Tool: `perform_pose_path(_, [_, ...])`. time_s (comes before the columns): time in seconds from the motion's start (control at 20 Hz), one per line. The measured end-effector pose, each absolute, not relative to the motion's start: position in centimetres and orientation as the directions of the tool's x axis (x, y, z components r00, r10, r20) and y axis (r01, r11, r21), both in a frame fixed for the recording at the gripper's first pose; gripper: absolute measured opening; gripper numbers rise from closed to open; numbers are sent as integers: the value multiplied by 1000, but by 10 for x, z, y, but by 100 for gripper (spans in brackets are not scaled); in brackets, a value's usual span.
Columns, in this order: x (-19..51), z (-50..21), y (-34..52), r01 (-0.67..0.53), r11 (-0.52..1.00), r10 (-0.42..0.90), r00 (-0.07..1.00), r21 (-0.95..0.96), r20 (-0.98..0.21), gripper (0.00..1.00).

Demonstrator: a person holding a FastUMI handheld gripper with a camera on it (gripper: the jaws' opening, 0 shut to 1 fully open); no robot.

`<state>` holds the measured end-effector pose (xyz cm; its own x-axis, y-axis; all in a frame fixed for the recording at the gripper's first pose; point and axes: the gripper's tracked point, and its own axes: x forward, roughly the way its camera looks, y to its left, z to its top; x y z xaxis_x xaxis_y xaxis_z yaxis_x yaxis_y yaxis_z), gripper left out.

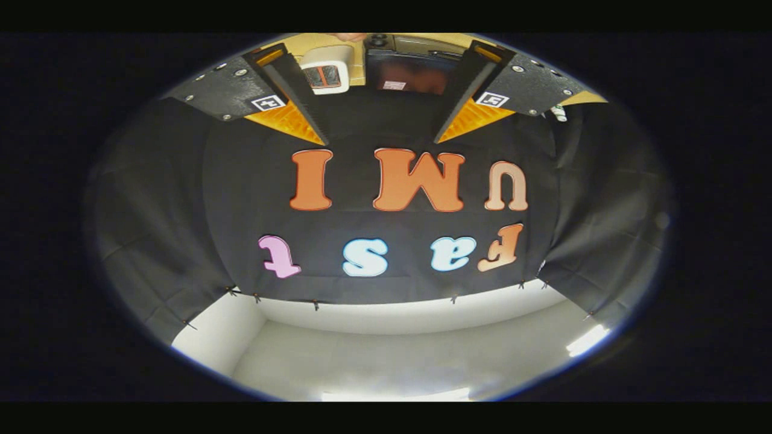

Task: Open the toaster oven, put the food inside, and close the toaster oven door.

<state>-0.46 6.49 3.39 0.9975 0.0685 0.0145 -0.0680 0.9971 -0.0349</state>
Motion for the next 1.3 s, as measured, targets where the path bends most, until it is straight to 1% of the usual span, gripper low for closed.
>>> perform_pose_path(0.3, [-8, 31, 77, -90, 996, 89, 996, -25, -18, 98])
perform_pose_path(0.6, [-7, 12, 87, -109, 994, 107, 991, -24, -83, 99])
perform_pose_path(0.8, [-2, -1, 97, -125, 992, 123, 987, -10, -103, 99])
perform_pose_path(1.3, [10, -85, 151, -200, 978, 208, 940, 58, -271, 99])
